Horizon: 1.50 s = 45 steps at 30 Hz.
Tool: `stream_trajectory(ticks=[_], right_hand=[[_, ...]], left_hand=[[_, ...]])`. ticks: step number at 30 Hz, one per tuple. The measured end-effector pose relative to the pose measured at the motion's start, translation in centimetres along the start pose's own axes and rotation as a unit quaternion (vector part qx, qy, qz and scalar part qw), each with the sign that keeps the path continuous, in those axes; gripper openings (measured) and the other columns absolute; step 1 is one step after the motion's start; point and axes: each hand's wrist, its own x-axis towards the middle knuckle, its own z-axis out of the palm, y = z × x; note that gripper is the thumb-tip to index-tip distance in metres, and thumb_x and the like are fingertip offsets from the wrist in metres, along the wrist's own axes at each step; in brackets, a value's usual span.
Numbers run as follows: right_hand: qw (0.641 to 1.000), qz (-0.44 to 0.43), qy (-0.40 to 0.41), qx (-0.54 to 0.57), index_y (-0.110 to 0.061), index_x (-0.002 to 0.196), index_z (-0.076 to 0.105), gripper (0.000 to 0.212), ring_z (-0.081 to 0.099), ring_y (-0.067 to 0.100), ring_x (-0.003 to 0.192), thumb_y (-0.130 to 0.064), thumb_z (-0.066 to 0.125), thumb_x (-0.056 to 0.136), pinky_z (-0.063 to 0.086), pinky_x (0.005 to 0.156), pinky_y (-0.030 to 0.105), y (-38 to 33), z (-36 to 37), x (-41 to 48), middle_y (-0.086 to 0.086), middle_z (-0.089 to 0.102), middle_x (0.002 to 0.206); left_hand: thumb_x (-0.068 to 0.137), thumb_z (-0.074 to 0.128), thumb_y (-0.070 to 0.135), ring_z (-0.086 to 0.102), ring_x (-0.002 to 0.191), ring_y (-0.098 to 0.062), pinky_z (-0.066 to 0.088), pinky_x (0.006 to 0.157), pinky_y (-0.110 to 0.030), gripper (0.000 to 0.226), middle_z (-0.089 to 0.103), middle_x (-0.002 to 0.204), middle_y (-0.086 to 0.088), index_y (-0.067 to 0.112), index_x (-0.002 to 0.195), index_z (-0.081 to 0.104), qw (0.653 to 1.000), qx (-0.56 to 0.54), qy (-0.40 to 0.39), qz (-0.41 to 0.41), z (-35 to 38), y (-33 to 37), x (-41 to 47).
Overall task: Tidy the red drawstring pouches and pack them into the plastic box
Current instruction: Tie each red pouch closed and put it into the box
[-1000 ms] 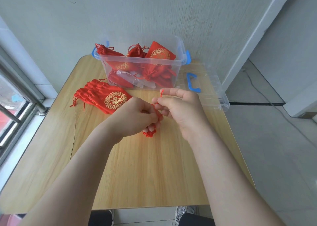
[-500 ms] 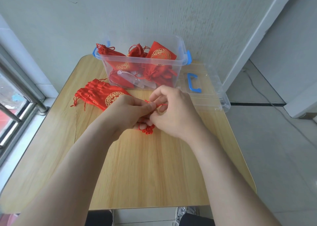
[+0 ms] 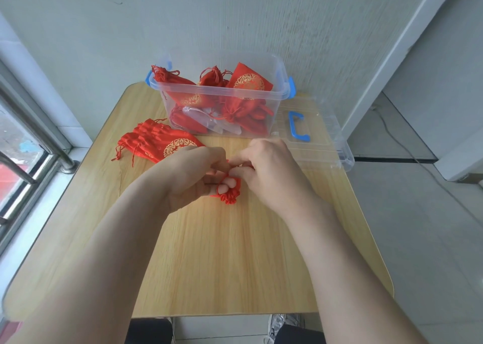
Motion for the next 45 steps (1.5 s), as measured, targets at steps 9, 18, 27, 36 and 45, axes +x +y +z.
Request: stream_trajectory(ticks=[9, 18, 27, 36, 45], right_hand=[[0.999, 0.034, -0.04, -0.012, -0.014, 0.085, 0.079, 0.023, 0.055, 0.018, 0.076, -0.022, 0.068, 0.104, 0.039, 0.064, 0.032, 0.6, 0.3, 0.1, -0.003, 0.055, 0.073], [0.935, 0.19, -0.063, 0.291, -0.028, 0.087, 0.083, 0.024, 0.056, -0.004, 0.063, -0.028, 0.068, 0.105, 0.045, 0.07, 0.024, 0.4, -0.4, 0.1, -0.018, 0.07, 0.069], [0.851, 0.245, -0.056, 0.461, -0.015, 0.084, 0.085, 0.025, 0.048, 0.012, 0.065, -0.016, 0.068, 0.103, 0.039, 0.057, 0.023, 1.0, -0.1, 0.6, -0.007, 0.06, 0.068], [0.831, 0.282, 0.003, 0.48, -0.011, 0.093, 0.084, 0.018, 0.05, 0.011, 0.064, -0.016, 0.07, 0.102, 0.042, 0.056, 0.023, 1.7, -0.2, 0.9, -0.003, 0.061, 0.071], [0.856, 0.307, 0.03, 0.414, -0.014, 0.093, 0.085, 0.014, 0.055, 0.01, 0.065, -0.025, 0.077, 0.097, 0.042, 0.062, 0.024, 2.1, 0.1, 0.8, -0.01, 0.069, 0.07]], left_hand=[[0.088, 0.064, -0.01, 0.063, 0.079, -0.027, 0.055, 0.073, -0.037, 0.026, 0.066, 0.08, -0.012, -0.007, 0.114, 0.061, 0.994, 0.02, 0.075, 0.072, -0.6, -0.1, -0.2], [0.076, 0.09, 0.005, 0.076, 0.08, -0.023, 0.064, 0.078, -0.041, 0.018, 0.079, 0.089, -0.004, 0.013, 0.082, 0.075, 0.935, 0.216, 0.189, 0.208, -0.2, -0.3, -0.4], [0.086, 0.071, 0.001, 0.076, 0.075, -0.007, 0.062, 0.075, -0.027, 0.026, 0.08, 0.077, 0.01, 0.024, 0.087, 0.084, 0.906, 0.3, 0.132, 0.267, 0.2, -0.4, -0.3], [0.095, 0.077, 0.023, 0.063, 0.059, -0.013, 0.052, 0.059, -0.029, 0.015, 0.078, 0.077, 0.004, 0.012, 0.085, 0.08, 0.937, 0.265, 0.051, 0.223, 0.5, -0.2, -0.7], [0.107, 0.062, 0.027, 0.077, 0.087, -0.015, 0.061, 0.092, -0.044, 0.024, 0.082, 0.094, 0.002, 0.013, 0.1, 0.079, 0.957, 0.186, 0.127, 0.183, -0.2, -0.5, 0.0]])
